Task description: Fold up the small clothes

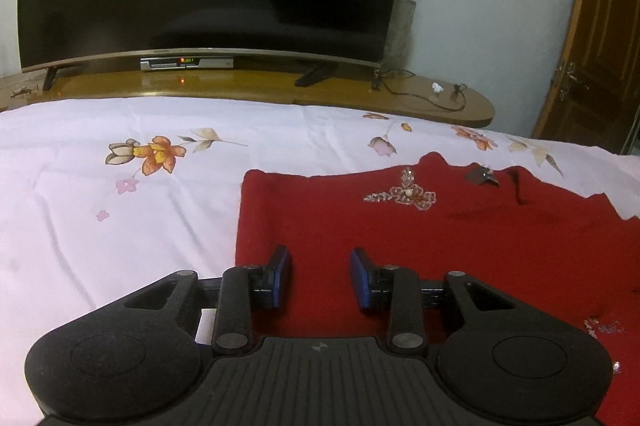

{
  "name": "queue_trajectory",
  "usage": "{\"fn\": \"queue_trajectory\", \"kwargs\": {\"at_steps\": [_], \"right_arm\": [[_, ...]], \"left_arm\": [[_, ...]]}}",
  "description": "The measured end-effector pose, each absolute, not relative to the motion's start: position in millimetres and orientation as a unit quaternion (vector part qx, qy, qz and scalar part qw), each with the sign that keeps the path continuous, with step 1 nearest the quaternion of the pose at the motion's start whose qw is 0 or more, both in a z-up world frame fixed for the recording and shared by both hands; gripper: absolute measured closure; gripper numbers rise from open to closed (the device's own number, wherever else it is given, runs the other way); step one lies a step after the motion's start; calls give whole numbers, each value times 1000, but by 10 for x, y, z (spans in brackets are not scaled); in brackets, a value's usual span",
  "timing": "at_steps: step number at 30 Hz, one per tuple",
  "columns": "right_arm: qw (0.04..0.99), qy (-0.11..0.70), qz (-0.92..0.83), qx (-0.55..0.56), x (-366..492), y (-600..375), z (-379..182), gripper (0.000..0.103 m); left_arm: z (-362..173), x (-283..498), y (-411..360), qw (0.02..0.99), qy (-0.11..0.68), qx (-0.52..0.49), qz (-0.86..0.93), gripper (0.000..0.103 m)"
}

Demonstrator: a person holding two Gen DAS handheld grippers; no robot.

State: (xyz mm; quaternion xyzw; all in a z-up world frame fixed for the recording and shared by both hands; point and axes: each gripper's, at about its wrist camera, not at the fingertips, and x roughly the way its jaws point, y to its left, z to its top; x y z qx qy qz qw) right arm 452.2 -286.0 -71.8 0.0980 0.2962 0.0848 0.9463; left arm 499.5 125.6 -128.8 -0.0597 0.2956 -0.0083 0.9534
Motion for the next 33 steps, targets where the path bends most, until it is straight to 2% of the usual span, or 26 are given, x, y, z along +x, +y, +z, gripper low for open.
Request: {"fn": "queue_trajectory", "kwargs": {"at_steps": [3,5,7,8,10,12,14,15,19,20,22,26,27,28,31,33], "right_arm": [[931,350,56,94,4667,-2872,-1008,95],[929,345,55,118,4700,-2917,-1065,95],[933,334,46,123,4685,-2912,-960,85],[943,311,41,114,4620,-2889,-868,84],[955,277,61,91,4528,-2815,-741,81],[951,289,78,71,4586,-2719,-778,81],[932,353,75,45,4783,-2608,-1012,80],[940,331,76,30,4776,-2579,-1067,80],[937,340,70,45,4786,-2601,-960,78],[938,334,71,57,4748,-2635,-902,76],[944,313,79,74,4614,-2748,-832,64],[931,332,104,109,4331,-3070,-831,62],[927,339,110,117,4236,-3150,-838,62],[922,348,116,128,4136,-3253,-851,61],[901,378,134,167,3851,-3497,-923,61],[886,399,140,190,3658,-3624,-961,62]], "left_arm": [[-1281,4999,1214,953,298,-47,-7,69],[-1235,4984,1206,953,301,-43,-4,68],[-1120,4868,1178,957,286,-44,-9,68],[-1080,4804,1150,960,277,-47,-19,65],[-1098,4770,1035,957,284,-39,-30,39],[-1248,4812,846,950,310,4,-30,26],[-1293,4809,728,952,302,39,-17,23],[-1274,4826,748,951,308,31,-16,22],[-1141,4670,868,947,322,15,-4,21],[-1104,4550,897,947,320,18,1,21],[-1058,4230,1015,942,336,-10,-2,21],[-1132,3560,1252,922,379,-79,-4,22],[-1135,3326,1279,918,383,-98,-1,24],[-1139,3139,1297,915,386,-115,1,33],[-1143,2600,1336,903,393,-173,2,43],[-1189,2366,1336,894,397,-209,-9,45]]}}
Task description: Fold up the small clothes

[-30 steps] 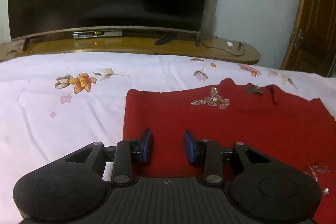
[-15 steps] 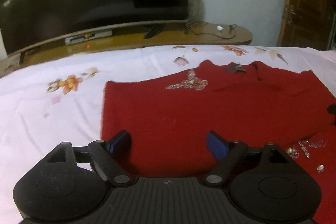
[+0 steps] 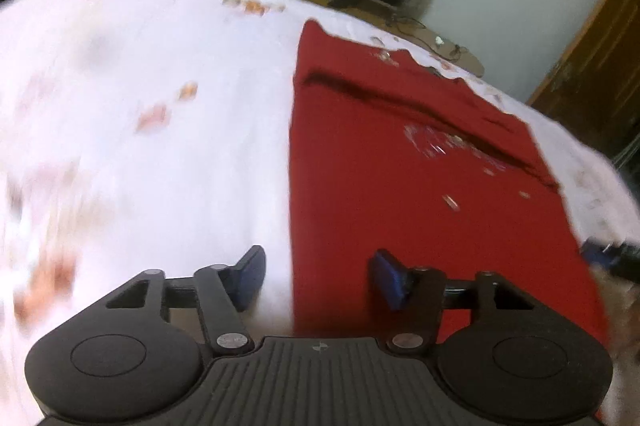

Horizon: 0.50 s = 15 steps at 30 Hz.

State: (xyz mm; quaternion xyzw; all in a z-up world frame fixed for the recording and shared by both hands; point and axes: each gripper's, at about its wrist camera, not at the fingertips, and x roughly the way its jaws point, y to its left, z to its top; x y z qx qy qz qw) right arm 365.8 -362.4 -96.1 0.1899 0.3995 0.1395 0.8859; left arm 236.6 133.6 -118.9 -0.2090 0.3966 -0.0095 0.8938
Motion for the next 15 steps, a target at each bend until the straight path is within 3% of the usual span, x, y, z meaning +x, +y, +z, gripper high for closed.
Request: {"fn": "queue_trajectory", "kwargs": {"at_steps": [15], "right_arm": [[833,444,172,281,1942,-3513,-1023,62]], "left_arm": [[-1595,1251,1225,834,383,-381,-113,49]]}}
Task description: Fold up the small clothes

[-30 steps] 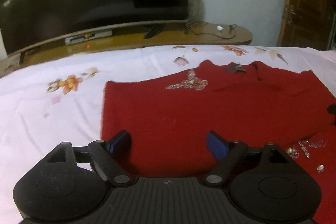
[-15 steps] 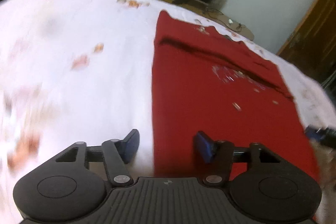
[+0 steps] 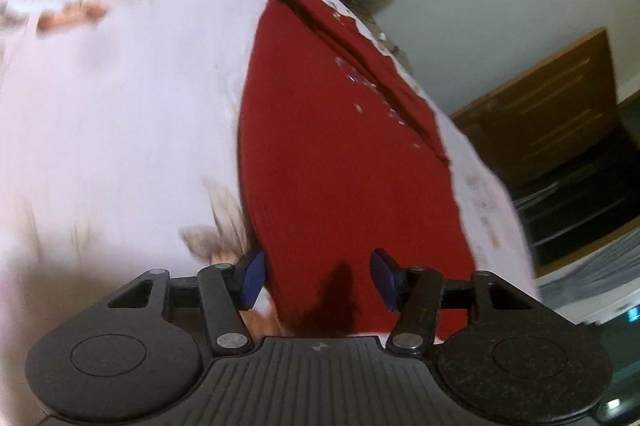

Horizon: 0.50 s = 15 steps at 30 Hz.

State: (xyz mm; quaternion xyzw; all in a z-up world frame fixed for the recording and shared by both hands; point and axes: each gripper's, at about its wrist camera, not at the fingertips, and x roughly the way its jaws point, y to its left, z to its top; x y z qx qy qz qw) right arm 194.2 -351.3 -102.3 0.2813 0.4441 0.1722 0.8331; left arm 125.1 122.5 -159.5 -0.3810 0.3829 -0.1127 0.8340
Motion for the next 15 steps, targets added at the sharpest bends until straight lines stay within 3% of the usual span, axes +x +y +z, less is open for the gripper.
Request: {"fn": "queue_trajectory", "kwargs": {"at_steps": [3,6,9,14,15], "right_arm": [[818,444,171,325,1786,-3440,-1073,62],[806,439,171,358,1735,-3413,-1151,62],[794,428,165,398,1811,-3458,-1239,68],[784,416,162,430,1940,-3523,-1365,82],[786,416,161,428,1958,-3512,-1376,86]], "left_arm": [[-1716,1202,1253,818,377,-415,-124,58],[-1846,1229,1309,803,373,-446,-128,73],[-1931,1323,1309,799,372,-455,-129,87],[-1939,1442,1255,806,374,-440,-134,93],[-1923,1451,1239,812,374,-430,-128,98]]}}
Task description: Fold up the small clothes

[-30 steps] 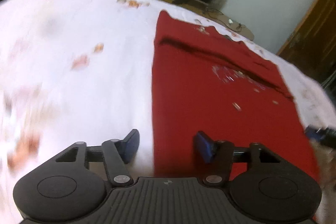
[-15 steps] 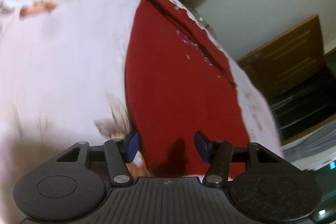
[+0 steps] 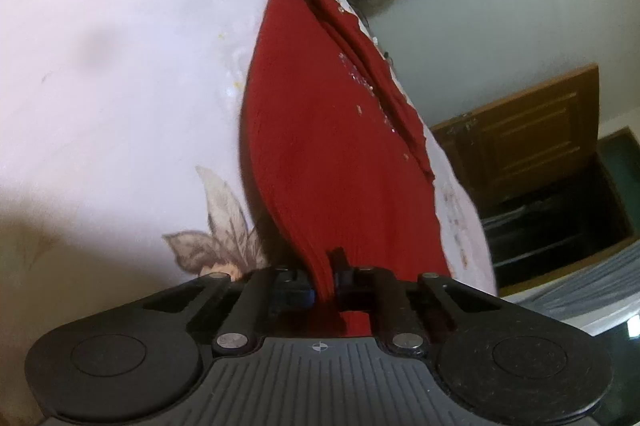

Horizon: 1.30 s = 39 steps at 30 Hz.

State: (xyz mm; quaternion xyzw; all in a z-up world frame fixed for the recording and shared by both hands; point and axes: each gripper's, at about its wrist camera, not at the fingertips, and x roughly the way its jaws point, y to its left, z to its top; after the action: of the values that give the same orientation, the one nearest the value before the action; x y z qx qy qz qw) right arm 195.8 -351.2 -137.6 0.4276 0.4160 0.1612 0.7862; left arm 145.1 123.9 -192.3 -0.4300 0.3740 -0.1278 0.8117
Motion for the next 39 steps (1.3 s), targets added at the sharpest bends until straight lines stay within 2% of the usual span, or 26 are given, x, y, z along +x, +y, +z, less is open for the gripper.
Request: {"fn": "queue_trajectory", "kwargs": {"at_steps": [1,6,9,11,14,22,31,39], "right_arm": [[791,415,158,420,1988,-3498,-1361,97],[835,366,179,369,1854,-3488,-997,98],[853,346,195,338,1733,-3493,-801,98],[853,366,186,322,1749,-3465,-908,98],[840,417,151,312,1853,-3412,-1256,98],[861,375,167,301,1929,-3350,-952,98],[898,297,189,264,2599,-3347,-377,98],[903,266,203,270,3594,-3403,-199,98]], "left_arm": [[-1890,1435,1254,815,366,-432,-127,99],[-1648,1202,1453,838,289,-444,-134,100],[-1735,1117,1507,837,308,-436,-122,100],[-1915,1136,1469,833,338,-425,-105,99],[-1903,1173,1451,837,330,-425,-101,100],[-1692,1179,1498,839,297,-443,-104,100],[-1020,2245,1527,869,237,-415,-129,100],[-613,3376,1488,896,214,-365,-136,100]]}}
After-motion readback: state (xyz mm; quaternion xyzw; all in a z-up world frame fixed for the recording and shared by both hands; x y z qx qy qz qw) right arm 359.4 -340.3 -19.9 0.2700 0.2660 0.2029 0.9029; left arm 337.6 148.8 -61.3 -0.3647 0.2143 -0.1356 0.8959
